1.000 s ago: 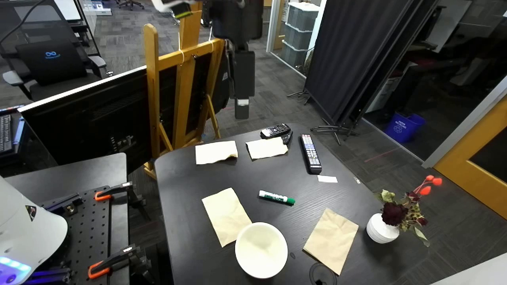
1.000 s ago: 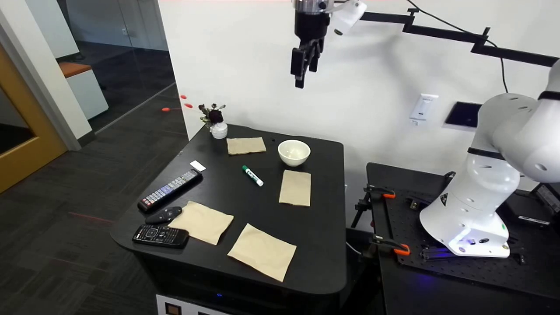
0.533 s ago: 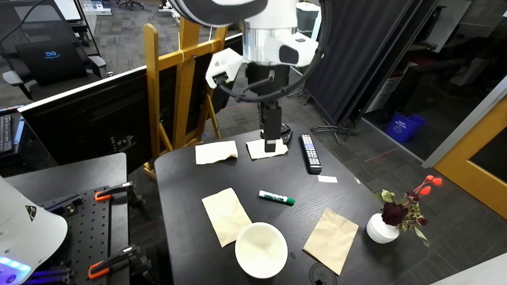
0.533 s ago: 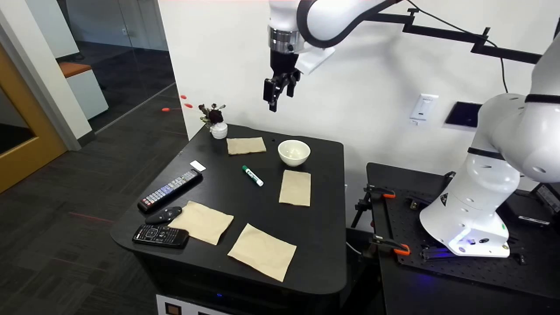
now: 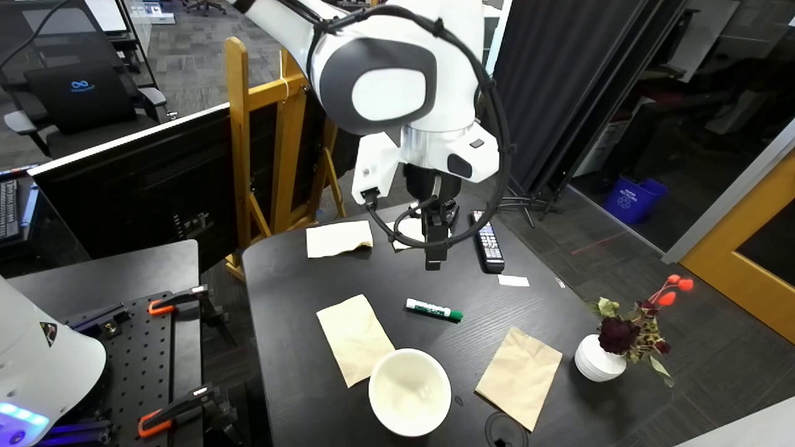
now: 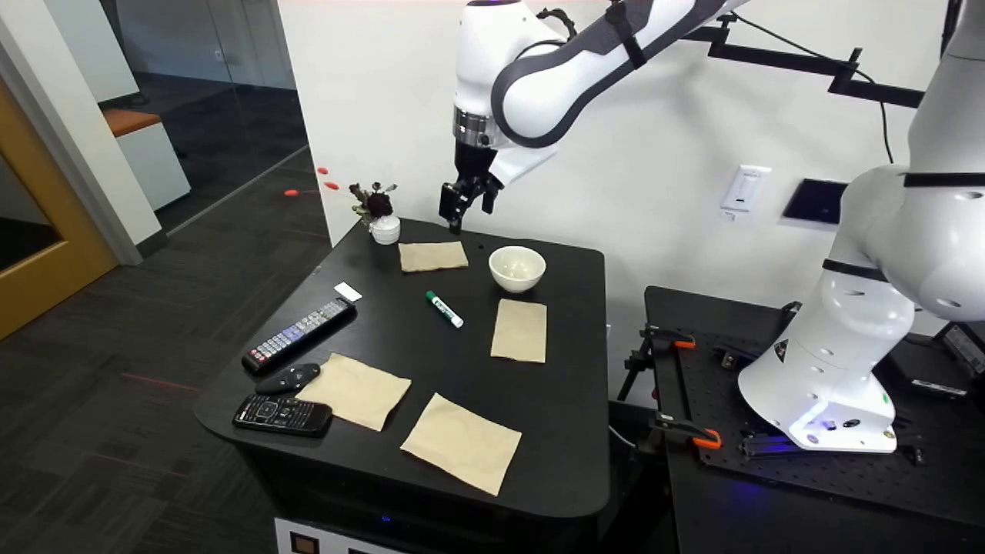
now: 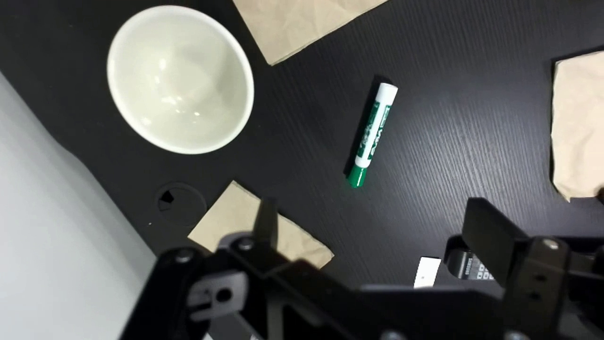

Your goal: Pick up the marker and place it in the bowl

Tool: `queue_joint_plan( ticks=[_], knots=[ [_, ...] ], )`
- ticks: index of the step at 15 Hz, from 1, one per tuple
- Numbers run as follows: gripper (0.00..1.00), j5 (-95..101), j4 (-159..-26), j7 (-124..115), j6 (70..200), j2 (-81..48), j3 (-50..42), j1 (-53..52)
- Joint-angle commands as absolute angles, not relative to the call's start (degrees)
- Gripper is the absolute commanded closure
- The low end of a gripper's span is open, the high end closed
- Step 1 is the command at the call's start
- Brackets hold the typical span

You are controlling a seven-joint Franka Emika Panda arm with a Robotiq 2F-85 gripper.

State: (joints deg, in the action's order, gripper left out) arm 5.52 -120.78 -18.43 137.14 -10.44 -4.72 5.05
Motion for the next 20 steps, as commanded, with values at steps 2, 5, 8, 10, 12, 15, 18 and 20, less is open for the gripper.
queue_joint_plan(
  ticks=[2, 5, 8, 10, 12, 15, 18, 20],
  knots=[
    [0.00, 1.3, -121.5, -18.6, 140.5, -13.9, -5.1, 4.2],
    [0.00, 2.4, -120.9, -18.4, 138.0, -14.8, -5.6, 3.8],
    [0.00, 2.4, -120.9, -18.4, 137.9, -15.7, -5.7, 3.8],
    [0.00, 2.4, -120.8, -18.4, 137.9, -15.7, -5.7, 3.8],
    [0.00, 1.3, -120.3, -17.8, 139.0, -16.6, -5.4, 4.1],
    [0.00, 1.1, -120.3, -18.9, 142.2, -18.3, -5.7, 4.0],
    [0.00, 0.5, -119.6, -18.6, 143.9, -20.5, -5.8, 4.0],
    [0.00, 0.0, -118.7, -18.5, 144.3, -22.1, -5.8, 4.0]
  ],
)
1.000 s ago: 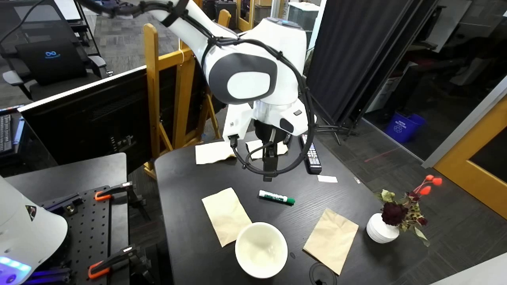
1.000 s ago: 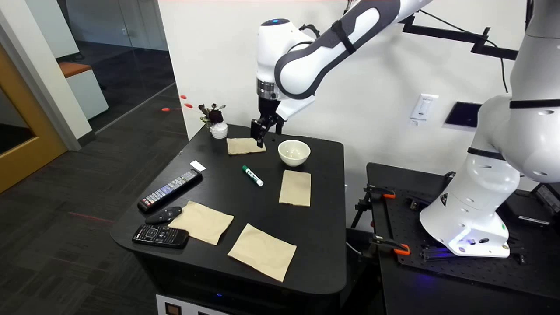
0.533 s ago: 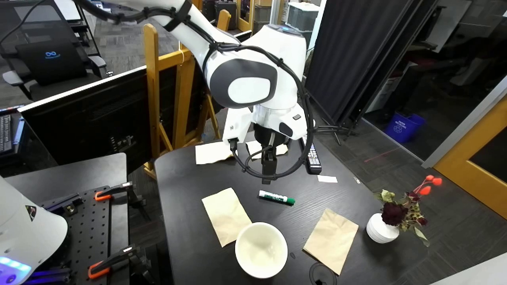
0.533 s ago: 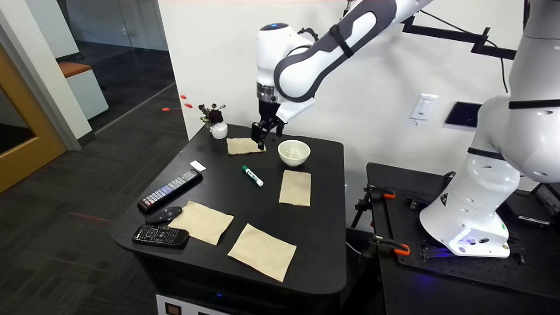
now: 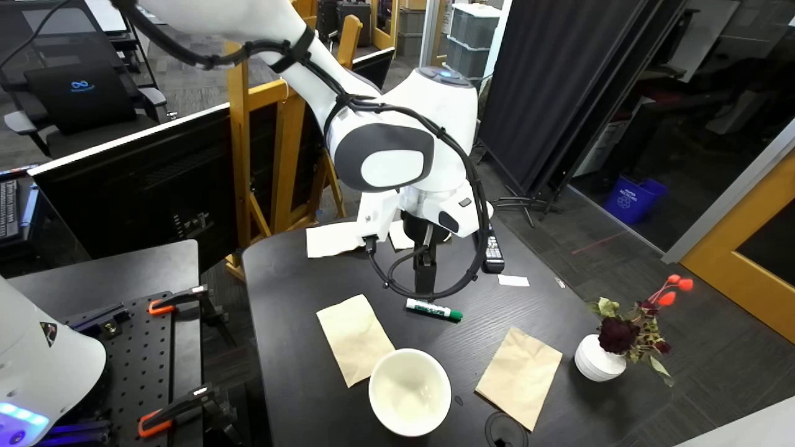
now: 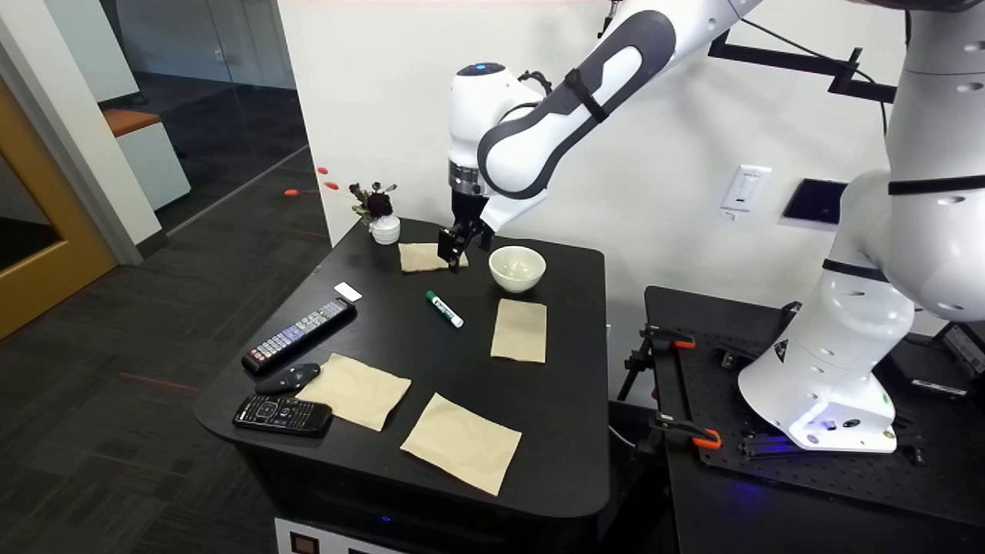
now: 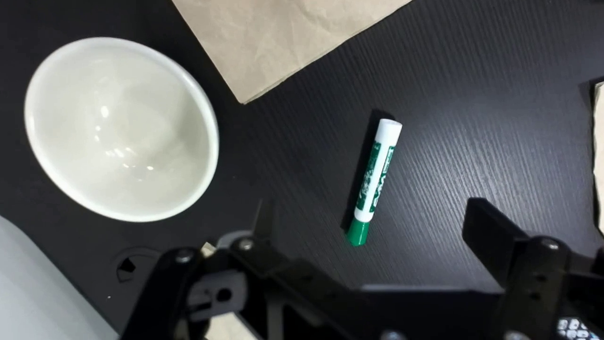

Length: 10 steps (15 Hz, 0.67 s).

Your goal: Pick up the marker and place it in the bowl

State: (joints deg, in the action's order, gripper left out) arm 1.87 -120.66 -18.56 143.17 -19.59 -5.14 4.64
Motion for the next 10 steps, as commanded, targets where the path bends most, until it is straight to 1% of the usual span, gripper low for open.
queue_joint_plan(
  ticks=[1, 10],
  knots=[
    [0.00, -0.4, -117.9, -18.5, 144.5, -23.1, -5.9, 4.1],
    [0.00, -3.0, -109.1, -18.9, 146.4, -33.0, -6.0, 3.9]
  ],
)
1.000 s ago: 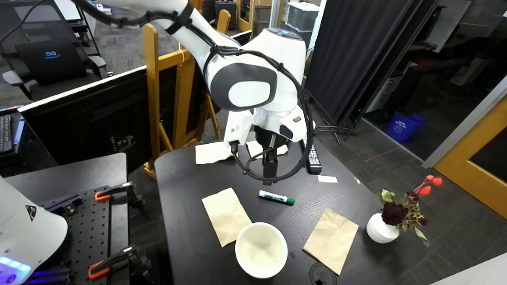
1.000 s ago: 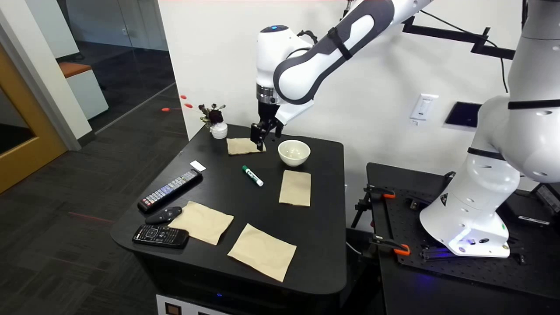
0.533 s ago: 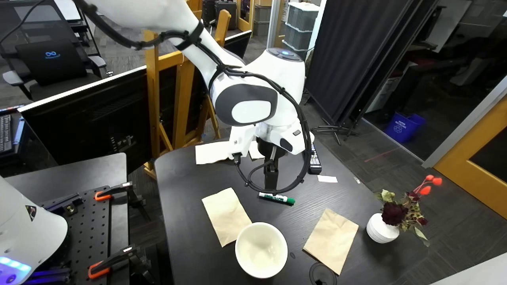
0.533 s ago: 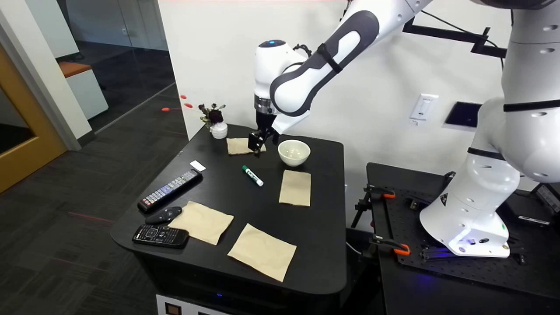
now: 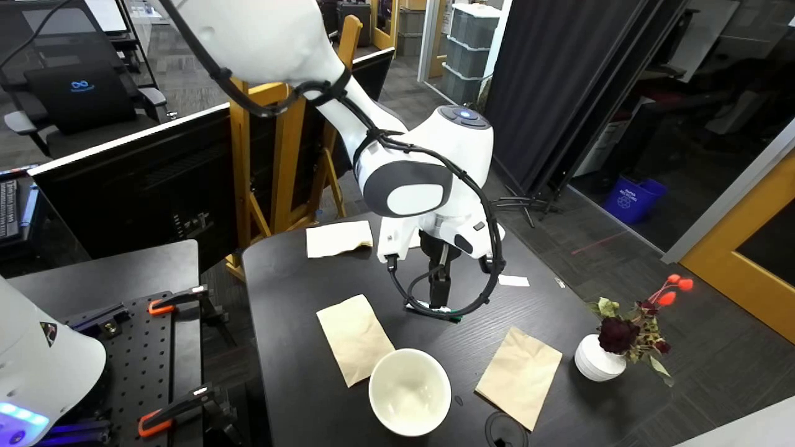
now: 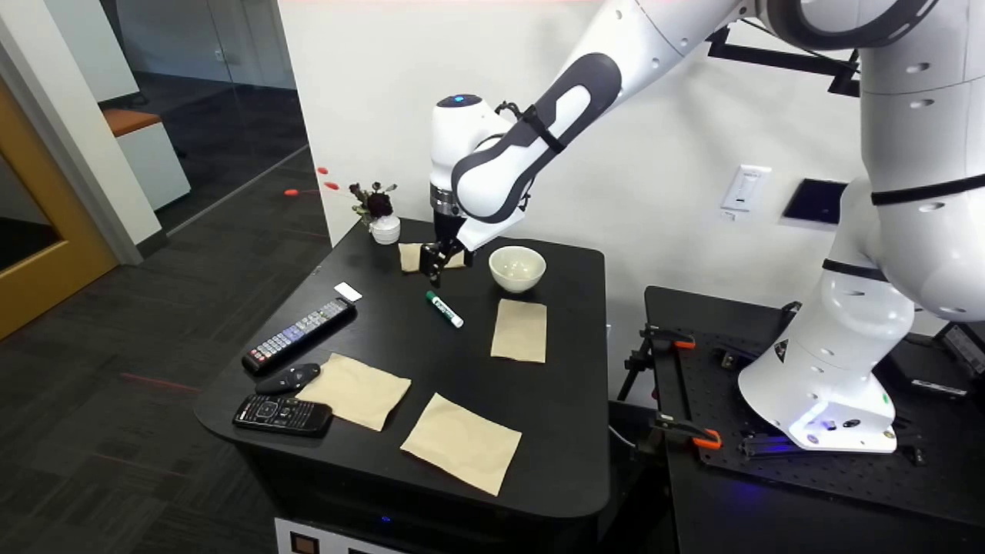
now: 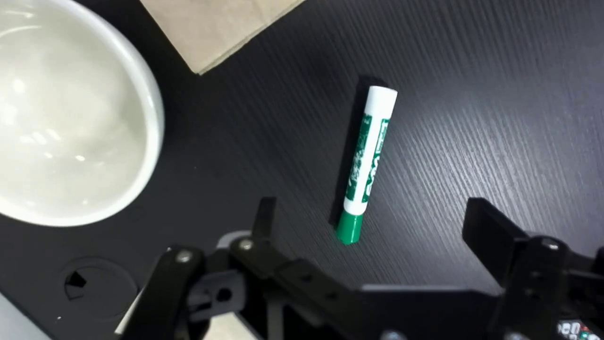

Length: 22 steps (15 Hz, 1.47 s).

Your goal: Pick up the marker and place it in the bowl

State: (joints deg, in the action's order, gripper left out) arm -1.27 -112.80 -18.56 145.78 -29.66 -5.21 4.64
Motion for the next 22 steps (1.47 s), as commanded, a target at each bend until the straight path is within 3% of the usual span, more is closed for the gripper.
queue_joint_plan(
  ticks=[1, 18, 19, 22],
  knots=[
    [0.00, -3.3, -108.3, -18.7, 146.3, -33.8, -5.9, 4.0],
    [0.00, -7.2, -99.2, -19.0, 141.1, -43.7, -6.0, 4.5],
    [0.18, -7.1, -99.1, -19.2, 140.8, -43.9, -6.2, 4.4],
    [0.41, -7.2, -99.1, -19.3, 140.6, -44.1, -6.4, 4.4]
  ],
)
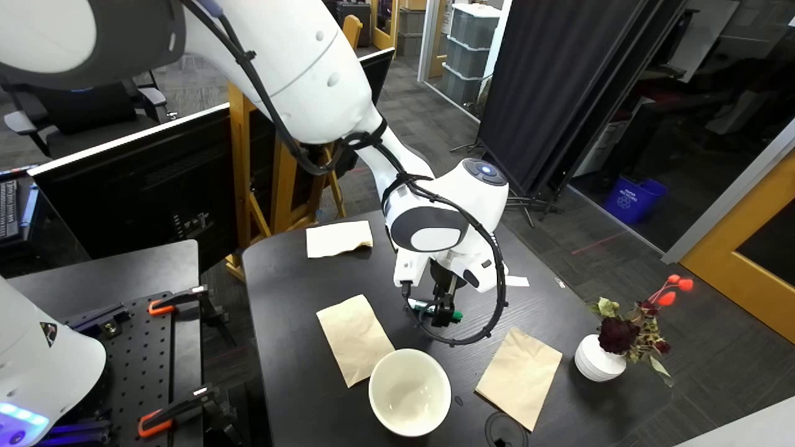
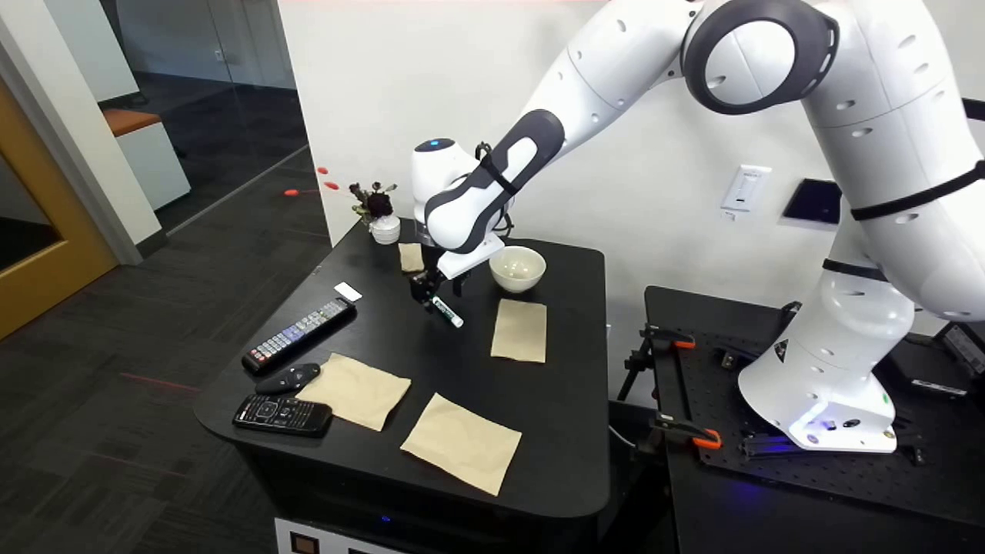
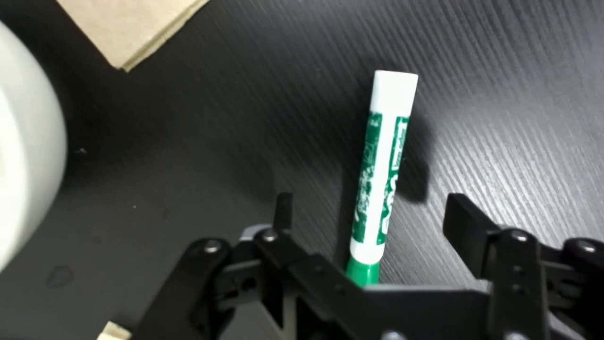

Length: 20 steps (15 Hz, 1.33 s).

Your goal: Pick up the marker and place it in the bowl

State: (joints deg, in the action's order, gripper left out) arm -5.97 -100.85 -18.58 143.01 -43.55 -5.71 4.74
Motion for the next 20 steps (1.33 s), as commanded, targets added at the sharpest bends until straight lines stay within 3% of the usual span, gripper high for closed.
queue_joint_plan(
  ticks=[1, 8, 10, 20],
  knots=[
    [0.50, -7.2, -99.1, -19.2, 140.5, -44.1, -6.4, 4.5],
    [1.00, -7.0, -99.3, -19.2, 140.2, -44.1, -6.4, 4.2],
    [0.95, -6.8, -100.1, -19.5, 140.5, -43.3, -6.7, 3.9],
    [0.95, -7.5, -116.4, -21.6, 148.8, -27.4, -8.1, 3.3]
  ],
)
